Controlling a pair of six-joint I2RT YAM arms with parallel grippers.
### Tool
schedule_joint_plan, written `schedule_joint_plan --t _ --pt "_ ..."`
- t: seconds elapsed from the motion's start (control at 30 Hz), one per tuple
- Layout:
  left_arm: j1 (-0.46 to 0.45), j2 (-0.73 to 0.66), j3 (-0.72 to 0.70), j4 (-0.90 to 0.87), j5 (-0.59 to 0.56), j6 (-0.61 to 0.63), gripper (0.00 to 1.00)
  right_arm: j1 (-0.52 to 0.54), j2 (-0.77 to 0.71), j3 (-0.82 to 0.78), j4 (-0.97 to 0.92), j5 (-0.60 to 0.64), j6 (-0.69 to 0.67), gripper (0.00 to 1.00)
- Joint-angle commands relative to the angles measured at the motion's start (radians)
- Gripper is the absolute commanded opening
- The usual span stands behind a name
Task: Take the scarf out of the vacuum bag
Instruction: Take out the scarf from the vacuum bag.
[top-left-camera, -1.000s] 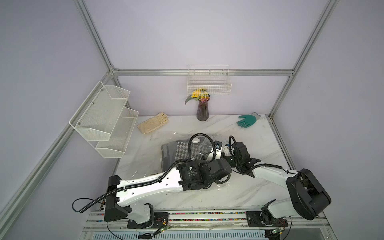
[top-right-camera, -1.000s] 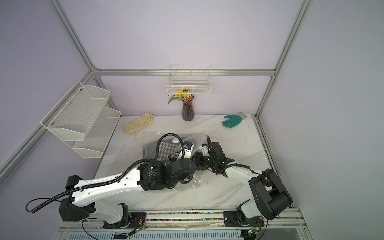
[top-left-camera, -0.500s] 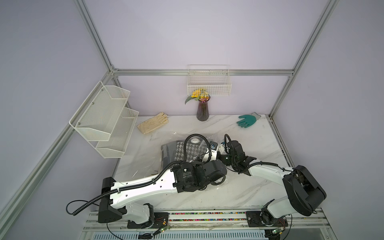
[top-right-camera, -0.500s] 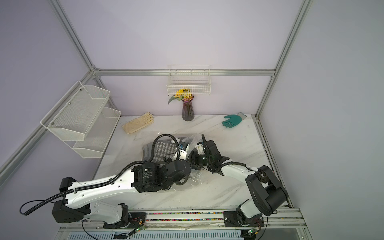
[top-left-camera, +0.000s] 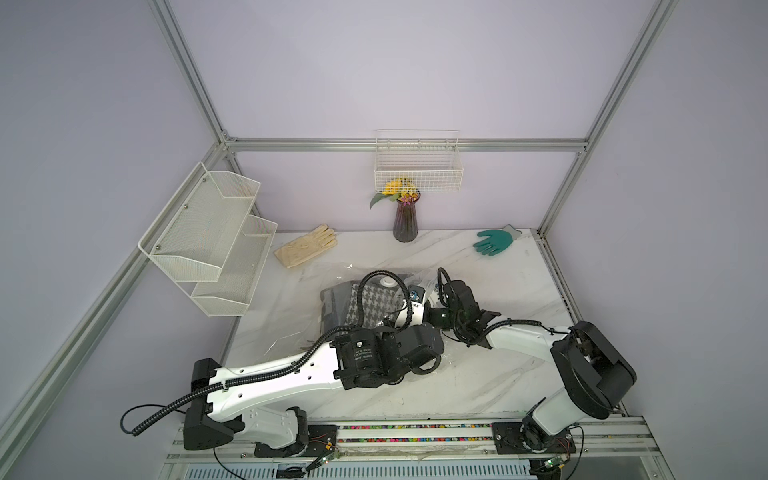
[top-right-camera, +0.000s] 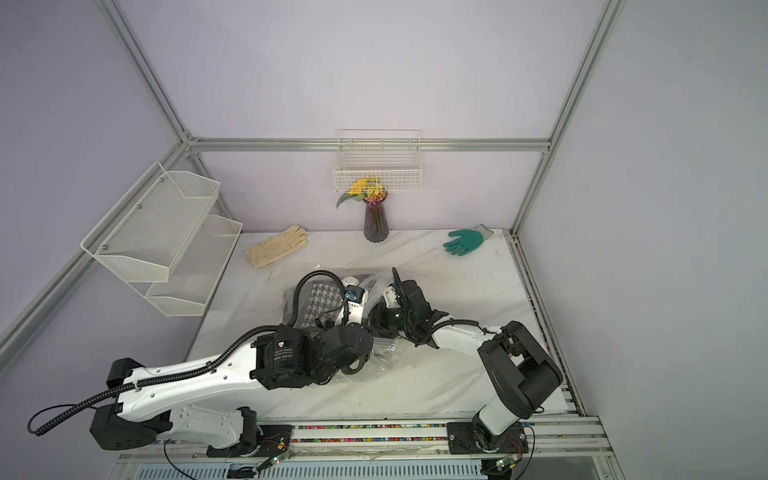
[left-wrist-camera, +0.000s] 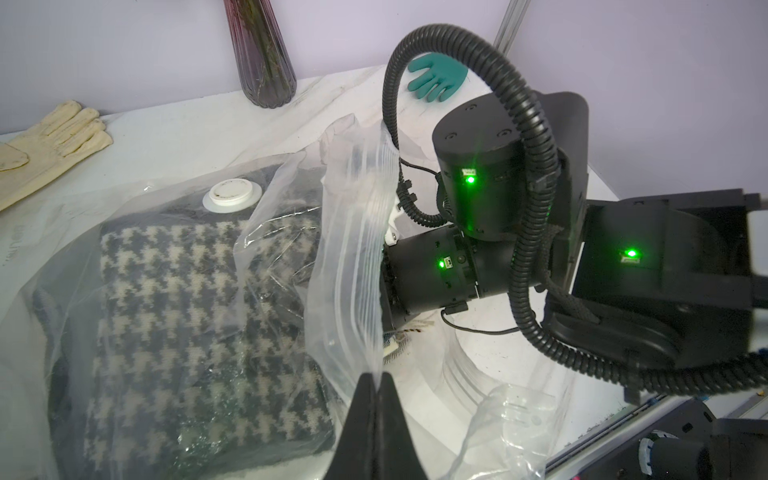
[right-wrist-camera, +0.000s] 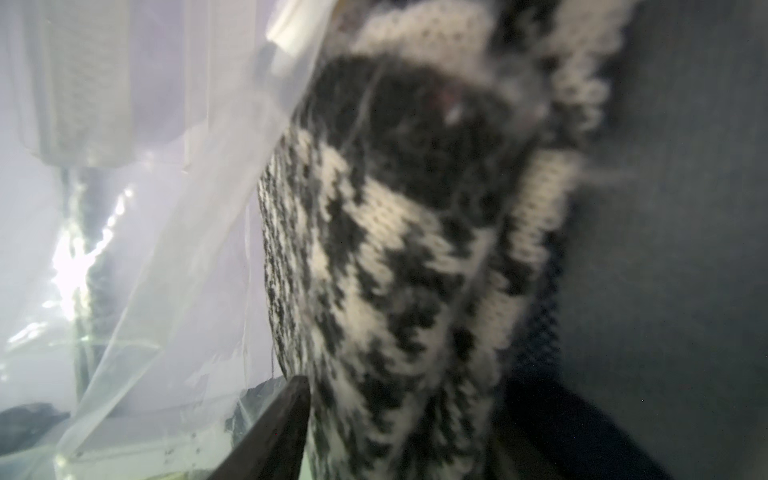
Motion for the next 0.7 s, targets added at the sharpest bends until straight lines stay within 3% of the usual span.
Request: schedule_joint_plan --t 0.0,0.1,0.3,0.47,0.67 --pt "-0.009 -0.034 -0.001 0.015 -0.047 -0.033 0.00 0.014 0.029 0.038 0.038 0.012 0.002 0.51" --pt "-0.005 -0.040 -0.015 0.014 -0.055 -0.045 0.00 0.015 0.028 0.025 0.074 0.002 0.016 0.35" --pt "0.024 -0.086 -0.079 0.035 -0.043 -0.081 0.00 0.014 -0.016 0.014 0.111 -0.017 0.016 0.25" --pt "0.041 -0.110 -0.098 0.035 -0.042 -0.082 0.00 0.015 -0.049 0.015 0.153 -0.048 0.031 0.21" --pt "0.047 -0.126 -0.104 0.024 -0.046 -0.084 0.00 0.014 -0.085 0.027 0.140 -0.064 0.029 0.22"
